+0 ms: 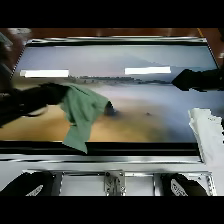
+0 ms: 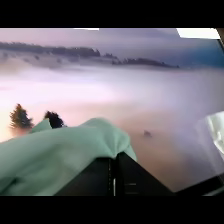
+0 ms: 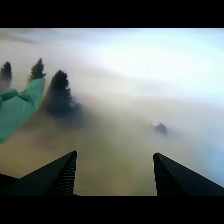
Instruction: Fold the shirts.
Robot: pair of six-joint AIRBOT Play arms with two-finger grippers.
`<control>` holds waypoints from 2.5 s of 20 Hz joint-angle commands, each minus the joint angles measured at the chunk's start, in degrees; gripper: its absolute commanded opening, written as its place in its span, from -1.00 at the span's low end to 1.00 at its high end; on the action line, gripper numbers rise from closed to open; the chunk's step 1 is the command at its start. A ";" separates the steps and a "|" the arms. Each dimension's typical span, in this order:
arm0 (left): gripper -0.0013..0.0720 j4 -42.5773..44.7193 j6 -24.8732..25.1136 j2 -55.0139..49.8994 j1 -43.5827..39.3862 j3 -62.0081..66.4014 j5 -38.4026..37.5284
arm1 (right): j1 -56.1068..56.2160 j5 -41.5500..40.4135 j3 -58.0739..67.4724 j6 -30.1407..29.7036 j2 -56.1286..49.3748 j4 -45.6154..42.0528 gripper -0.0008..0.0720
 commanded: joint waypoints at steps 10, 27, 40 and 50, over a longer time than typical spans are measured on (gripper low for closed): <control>0.96 -10.82 6.88 -21.90 2.12 -0.28 -12.20 | -0.04 -0.96 -18.84 2.05 1.75 -4.02 0.90; 0.96 -23.50 27.36 -18.86 37.83 -34.64 -8.63 | -0.02 -3.28 -25.62 -0.33 -17.00 8.31 0.89; 0.95 -21.97 36.85 -21.38 48.37 -32.48 -17.59 | 0.28 -2.21 -25.62 -0.48 -17.00 10.60 0.89; 0.43 -33.79 42.69 -31.34 41.09 -32.46 -15.54 | 3.61 -1.68 -25.64 -0.24 -18.08 10.71 0.89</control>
